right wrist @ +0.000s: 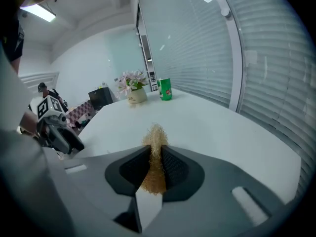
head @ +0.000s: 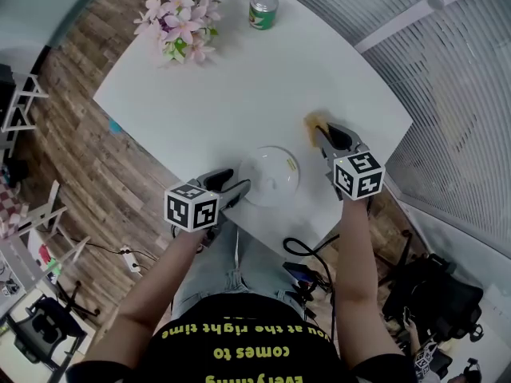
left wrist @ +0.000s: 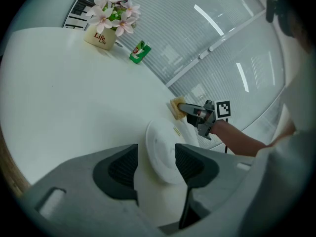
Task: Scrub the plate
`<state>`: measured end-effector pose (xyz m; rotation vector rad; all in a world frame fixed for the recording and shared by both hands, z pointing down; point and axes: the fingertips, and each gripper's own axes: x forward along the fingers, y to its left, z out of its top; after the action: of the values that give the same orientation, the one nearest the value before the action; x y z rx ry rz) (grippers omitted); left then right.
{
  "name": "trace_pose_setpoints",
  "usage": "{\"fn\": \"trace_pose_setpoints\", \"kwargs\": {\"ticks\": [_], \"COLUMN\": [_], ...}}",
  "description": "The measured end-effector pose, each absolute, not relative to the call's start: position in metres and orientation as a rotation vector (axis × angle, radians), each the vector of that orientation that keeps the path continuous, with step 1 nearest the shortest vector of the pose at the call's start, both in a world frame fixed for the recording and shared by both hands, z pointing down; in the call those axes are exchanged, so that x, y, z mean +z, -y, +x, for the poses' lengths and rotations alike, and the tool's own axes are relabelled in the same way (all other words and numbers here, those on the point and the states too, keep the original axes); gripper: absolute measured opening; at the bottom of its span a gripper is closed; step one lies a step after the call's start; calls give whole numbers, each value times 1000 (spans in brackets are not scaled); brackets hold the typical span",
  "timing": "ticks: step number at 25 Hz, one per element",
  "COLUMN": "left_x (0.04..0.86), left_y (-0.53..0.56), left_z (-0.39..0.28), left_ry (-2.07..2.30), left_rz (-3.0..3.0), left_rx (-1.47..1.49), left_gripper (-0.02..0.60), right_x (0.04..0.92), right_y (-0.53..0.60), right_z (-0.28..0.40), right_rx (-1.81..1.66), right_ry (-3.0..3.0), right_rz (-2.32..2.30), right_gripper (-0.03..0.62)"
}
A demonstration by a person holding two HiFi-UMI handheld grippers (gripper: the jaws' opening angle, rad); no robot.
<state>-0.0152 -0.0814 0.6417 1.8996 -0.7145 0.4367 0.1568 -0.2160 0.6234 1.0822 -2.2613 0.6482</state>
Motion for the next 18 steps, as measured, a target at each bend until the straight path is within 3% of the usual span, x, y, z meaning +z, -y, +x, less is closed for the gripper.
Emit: {"fn": "trace_pose_setpoints", "kwargs": {"ticks": [18], "left_x": [641], "left_y": [80], "left_z": [7], "left_ry": [686], "left_rz": [1882], "left_rx": [437], "left_gripper": [239], "right_x": [649], "right_y": [118], "right_z": [142], "right_rx": [578], "right_ry": [2052], "right_rz": [817], "right_gripper": [63]}}
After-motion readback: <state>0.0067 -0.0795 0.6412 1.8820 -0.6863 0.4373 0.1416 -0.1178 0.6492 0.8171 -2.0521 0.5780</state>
